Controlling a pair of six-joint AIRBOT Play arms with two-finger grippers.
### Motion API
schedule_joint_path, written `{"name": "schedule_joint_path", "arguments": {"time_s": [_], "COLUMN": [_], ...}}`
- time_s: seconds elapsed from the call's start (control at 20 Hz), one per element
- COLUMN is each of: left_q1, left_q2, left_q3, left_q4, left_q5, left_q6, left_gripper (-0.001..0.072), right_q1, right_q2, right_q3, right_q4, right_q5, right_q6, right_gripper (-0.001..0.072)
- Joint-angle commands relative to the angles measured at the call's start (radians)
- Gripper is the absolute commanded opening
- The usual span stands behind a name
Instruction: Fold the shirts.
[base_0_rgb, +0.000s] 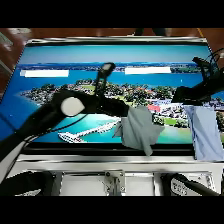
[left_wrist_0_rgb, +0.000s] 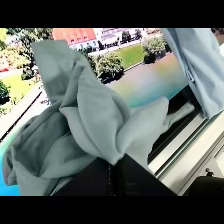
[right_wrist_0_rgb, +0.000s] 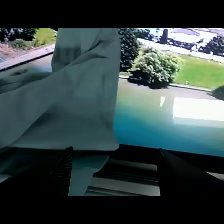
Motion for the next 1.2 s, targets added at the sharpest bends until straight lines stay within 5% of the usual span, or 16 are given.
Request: {"name": "schedule_joint_path", "arguments": {"time_s": [0.0, 0.05, 0.1, 0.4, 0.5, 0.65, 0.8, 1.15], "left_q1": [-0.009, 0.01, 0.035, 0.312, 0.372, 0.362, 0.309, 0.269], "left_q2": [-0.143, -0.145, -0.138, -0.052, -0.027, -0.021, -0.021, -0.09], "left_q3": [-0.003, -0.003, 0.0, 0.032, -0.003, -0.128, -0.273, -0.338], "left_q4": [-0.116, -0.145, -0.159, -0.111, -0.075, -0.109, -0.219, -0.584], "left_q5": [0.051, 0.05, 0.039, -0.418, -0.478, -0.455, -0.285, 0.01], "left_q6": [-0.026, -0.021, -0.021, 0.101, 0.103, 0.109, 0.122, 0.294], "left_gripper": [0.0377, 0.0638, 0.0704, 0.0694, 0.0619, 0.0623, 0.0719, 0.0716], "right_q1": [-0.001, -0.001, -0.001, -0.036, -0.071, -0.112, -0.117, -0.117], "right_q2": [0.0, 0.0, 0.0, -0.039, -0.042, -0.042, -0.042, -0.06], "right_q3": [0.0, 0.0, 0.0, -0.063, -0.187, -0.395, -0.558, -0.695], "right_q4": [-0.1, -0.098, -0.095, -0.056, 0.023, 0.105, 0.116, 0.255], "right_q5": [0.019, 0.015, 0.009, -0.014, -0.035, -0.089, -0.167, -0.352], "right_q6": [0.039, 0.045, 0.044, 0.031, -0.005, -0.07, -0.124, -0.143], "right_gripper": [0.0626, 0.0626, 0.0626, 0.0626, 0.0626, 0.0625, 0.0625, 0.0625]}}
